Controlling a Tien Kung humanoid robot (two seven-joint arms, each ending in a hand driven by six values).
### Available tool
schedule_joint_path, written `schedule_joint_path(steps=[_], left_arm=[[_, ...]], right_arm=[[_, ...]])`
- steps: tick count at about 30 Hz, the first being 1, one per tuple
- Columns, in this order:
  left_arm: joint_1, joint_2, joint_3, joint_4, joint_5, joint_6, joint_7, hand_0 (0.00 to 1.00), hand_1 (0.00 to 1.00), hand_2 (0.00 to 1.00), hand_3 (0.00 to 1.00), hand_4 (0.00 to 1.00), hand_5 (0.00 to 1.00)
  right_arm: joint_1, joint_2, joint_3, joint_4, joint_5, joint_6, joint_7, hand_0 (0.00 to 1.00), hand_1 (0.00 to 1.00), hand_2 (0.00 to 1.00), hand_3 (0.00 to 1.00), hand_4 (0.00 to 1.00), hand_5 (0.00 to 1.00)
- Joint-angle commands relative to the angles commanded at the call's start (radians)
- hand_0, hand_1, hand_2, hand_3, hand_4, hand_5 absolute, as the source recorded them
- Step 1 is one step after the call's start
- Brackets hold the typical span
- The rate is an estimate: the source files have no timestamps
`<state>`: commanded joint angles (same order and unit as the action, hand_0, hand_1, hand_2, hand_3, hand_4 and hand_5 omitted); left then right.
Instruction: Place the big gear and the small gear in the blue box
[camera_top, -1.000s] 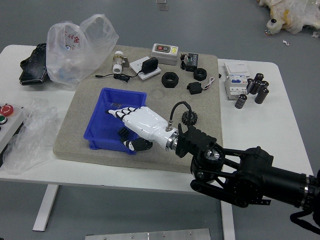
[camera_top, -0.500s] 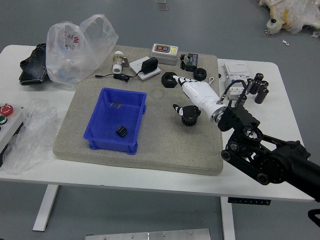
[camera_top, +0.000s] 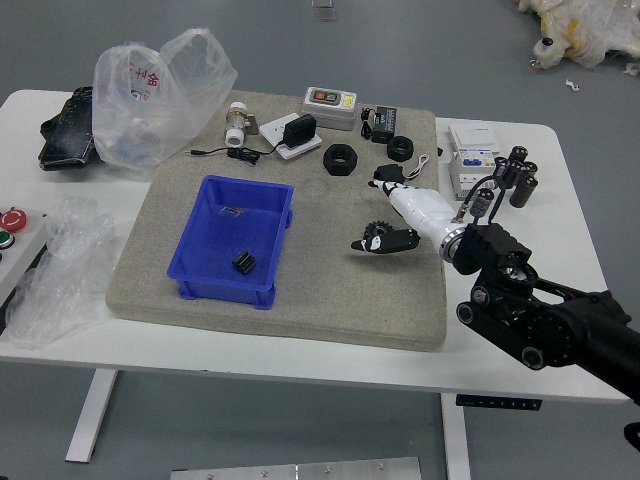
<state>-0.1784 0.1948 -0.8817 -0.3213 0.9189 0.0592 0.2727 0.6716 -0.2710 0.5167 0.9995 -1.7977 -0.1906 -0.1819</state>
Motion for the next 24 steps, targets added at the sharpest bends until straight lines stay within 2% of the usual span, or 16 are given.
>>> schedule_joint_path(steps=[2, 3, 7, 8, 13, 14, 20, 21, 24], left_arm=[[0.000, 0.000, 0.001, 0.000, -0.001, 0.000, 0.000, 0.593, 0.512, 0.530, 0.642, 0.665, 0.172], [0.000, 0.000, 0.000, 0.000, 0.000, 0.000, 0.000, 0.594, 0.512, 0.530, 0.642, 0.665, 0.172], [0.000, 0.001, 0.000, 0.000, 0.001, 0.000, 0.001, 0.594, 0.512, 0.530, 0.642, 0.665, 0.172], [0.000, 0.001, 0.000, 0.000, 0.001, 0.000, 0.000, 0.595, 0.512, 0.529, 0.642, 0.665, 0.172], [-0.001, 0.000, 0.001, 0.001, 0.000, 0.000, -0.001, 0.595, 0.512, 0.529, 0.642, 0.665, 0.172], [-0.001, 0.000, 0.001, 0.001, 0.001, 0.000, -0.002, 0.594, 0.512, 0.530, 0.642, 0.665, 0.170], [-0.001, 0.000, 0.001, 0.001, 0.001, 0.000, -0.002, 0.594, 0.512, 0.530, 0.642, 0.665, 0.170], [-0.001, 0.000, 0.001, 0.001, 0.001, -0.001, -0.002, 0.595, 0.512, 0.530, 0.643, 0.665, 0.169], [-0.001, 0.000, 0.000, 0.001, 0.002, -0.001, -0.002, 0.595, 0.512, 0.530, 0.643, 0.665, 0.169]], right_arm=[[-0.004, 0.000, -0.011, -0.002, 0.000, 0.007, -0.008, 0.540, 0.838, 0.910, 0.944, 0.998, 0.775], [-0.007, 0.001, -0.018, -0.003, 0.000, 0.008, -0.013, 0.522, 0.709, 0.702, 0.824, 0.828, 0.424], [-0.017, 0.002, -0.049, -0.012, -0.001, -0.003, -0.037, 0.522, 0.709, 0.702, 0.824, 0.828, 0.424], [-0.018, 0.003, -0.055, -0.012, -0.003, -0.010, -0.042, 0.409, 0.514, 0.420, 0.553, 0.306, 0.046], [-0.024, 0.000, -0.072, -0.004, -0.003, -0.056, -0.046, 0.409, 0.514, 0.420, 0.553, 0.306, 0.046], [-0.025, -0.001, -0.073, -0.002, -0.002, -0.062, -0.043, 0.371, 0.447, 0.312, 0.386, 0.157, 0.002], [-0.029, -0.005, -0.066, 0.010, 0.002, -0.100, -0.016, 0.371, 0.447, 0.312, 0.386, 0.157, 0.002], [-0.029, -0.006, -0.063, 0.014, 0.000, -0.104, -0.012, 0.362, 0.433, 0.298, 0.366, 0.132, 0.002], [-0.026, -0.013, -0.048, 0.041, -0.018, -0.113, -0.005, 0.362, 0.433, 0.298, 0.366, 0.132, 0.002]])
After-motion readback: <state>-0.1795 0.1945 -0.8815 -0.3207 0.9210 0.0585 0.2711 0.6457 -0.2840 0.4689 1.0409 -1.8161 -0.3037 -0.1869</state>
